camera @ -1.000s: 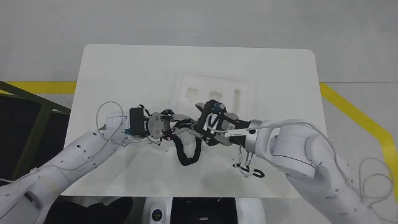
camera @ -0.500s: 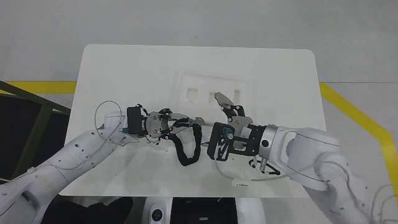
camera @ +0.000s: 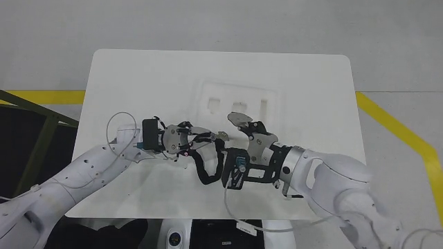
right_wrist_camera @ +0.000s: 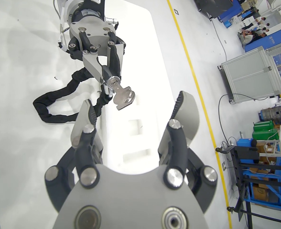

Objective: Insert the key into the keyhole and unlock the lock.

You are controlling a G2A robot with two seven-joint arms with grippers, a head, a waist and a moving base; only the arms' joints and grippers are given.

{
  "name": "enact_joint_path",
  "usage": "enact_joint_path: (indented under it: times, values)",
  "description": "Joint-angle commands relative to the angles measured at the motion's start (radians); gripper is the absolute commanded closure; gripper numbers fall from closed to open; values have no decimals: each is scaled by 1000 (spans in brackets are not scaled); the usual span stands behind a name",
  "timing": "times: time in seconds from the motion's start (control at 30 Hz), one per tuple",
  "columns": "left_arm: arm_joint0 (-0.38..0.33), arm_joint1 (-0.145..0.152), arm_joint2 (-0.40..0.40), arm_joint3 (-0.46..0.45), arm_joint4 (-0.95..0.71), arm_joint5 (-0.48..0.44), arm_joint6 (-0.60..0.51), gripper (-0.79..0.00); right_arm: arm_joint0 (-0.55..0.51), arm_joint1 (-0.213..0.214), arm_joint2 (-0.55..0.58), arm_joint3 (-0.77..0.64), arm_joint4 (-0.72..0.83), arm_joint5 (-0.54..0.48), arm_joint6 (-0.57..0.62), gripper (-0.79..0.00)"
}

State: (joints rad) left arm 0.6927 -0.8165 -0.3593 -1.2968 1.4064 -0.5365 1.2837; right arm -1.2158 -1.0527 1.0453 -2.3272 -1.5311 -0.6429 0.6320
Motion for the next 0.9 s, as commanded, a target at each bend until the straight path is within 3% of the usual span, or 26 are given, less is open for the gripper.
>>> enact_joint_path:
  times: [0.0, 0.07, 0.13, 0.4, 0.53, 0.8, 0.87]
  values:
    - [-2, 0, 4, -1, 0, 1, 1, 0, 1, 0, -4, -6, -22, -1, -5, -468]
    - [-4, 0, 8, 0, -4, 1, 1, 0, 2, -1, -9, -11, -44, -2, -9, -385]
    - [-6, 1, 11, 1, -5, 2, 2, 0, 2, -1, -17, -18, -72, -5, -7, -354]
    - [-15, 2, 23, 3, -8, 4, 4, 0, 4, -5, -48, -23, -130, -13, -16, -336]
    - [-19, 3, 29, 2, -11, 6, 6, 0, 8, -7, -59, -23, -150, -22, -24, -231]
    - [-27, 7, 40, 2, -18, 10, 10, 0, 6, -11, -83, -23, -203, -31, -28, -231]
    - [-29, 8, 42, 2, -19, 10, 10, 0, 4, -11, -84, -23, -203, -33, -33, -197]
